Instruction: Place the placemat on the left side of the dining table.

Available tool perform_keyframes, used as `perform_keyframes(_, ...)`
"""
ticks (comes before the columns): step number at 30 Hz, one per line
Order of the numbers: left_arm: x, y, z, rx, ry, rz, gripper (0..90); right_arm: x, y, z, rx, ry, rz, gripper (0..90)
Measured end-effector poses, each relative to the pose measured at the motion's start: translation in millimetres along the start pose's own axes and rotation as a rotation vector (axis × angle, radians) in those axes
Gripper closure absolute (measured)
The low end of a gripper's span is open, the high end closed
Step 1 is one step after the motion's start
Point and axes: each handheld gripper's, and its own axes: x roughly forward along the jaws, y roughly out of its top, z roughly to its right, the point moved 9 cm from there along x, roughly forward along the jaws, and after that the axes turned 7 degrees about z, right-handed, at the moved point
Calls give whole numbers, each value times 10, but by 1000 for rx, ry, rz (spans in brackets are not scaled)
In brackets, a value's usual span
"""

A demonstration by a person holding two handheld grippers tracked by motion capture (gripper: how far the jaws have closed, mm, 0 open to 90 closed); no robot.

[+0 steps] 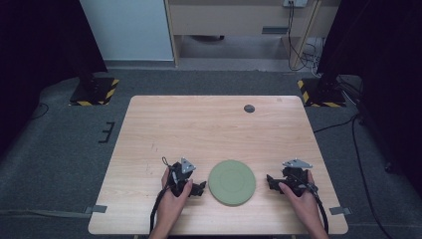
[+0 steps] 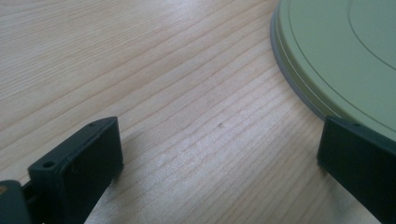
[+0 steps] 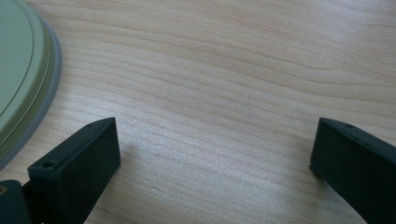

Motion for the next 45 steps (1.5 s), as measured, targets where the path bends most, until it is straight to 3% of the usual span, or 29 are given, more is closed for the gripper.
perform_keyframes(10,19,17,1,-10,19,1,0,-13,-5,-25,-3,8,1,26)
perform_keyframes(13,8,40,26,-4,4,17,36,-25,-1,-56,-13,26,5,51)
perform_keyframes(17,-84,127,107,-18,-28,87,32,-90,29,-162,-45,83,32,46)
perform_keyframes(21,-164,130,195,31,-49,108,32,-156,46,-221,-59,104,51,42)
perform_keyframes(23,-201,115,247,27,-66,116,30,-180,51,-241,-61,111,56,41)
perform_keyframes(32,-188,107,366,36,-109,111,28,-234,56,-370,-85,138,71,42)
perform_keyframes(45,-173,89,495,60,-118,101,27,-256,43,-548,-121,178,66,42)
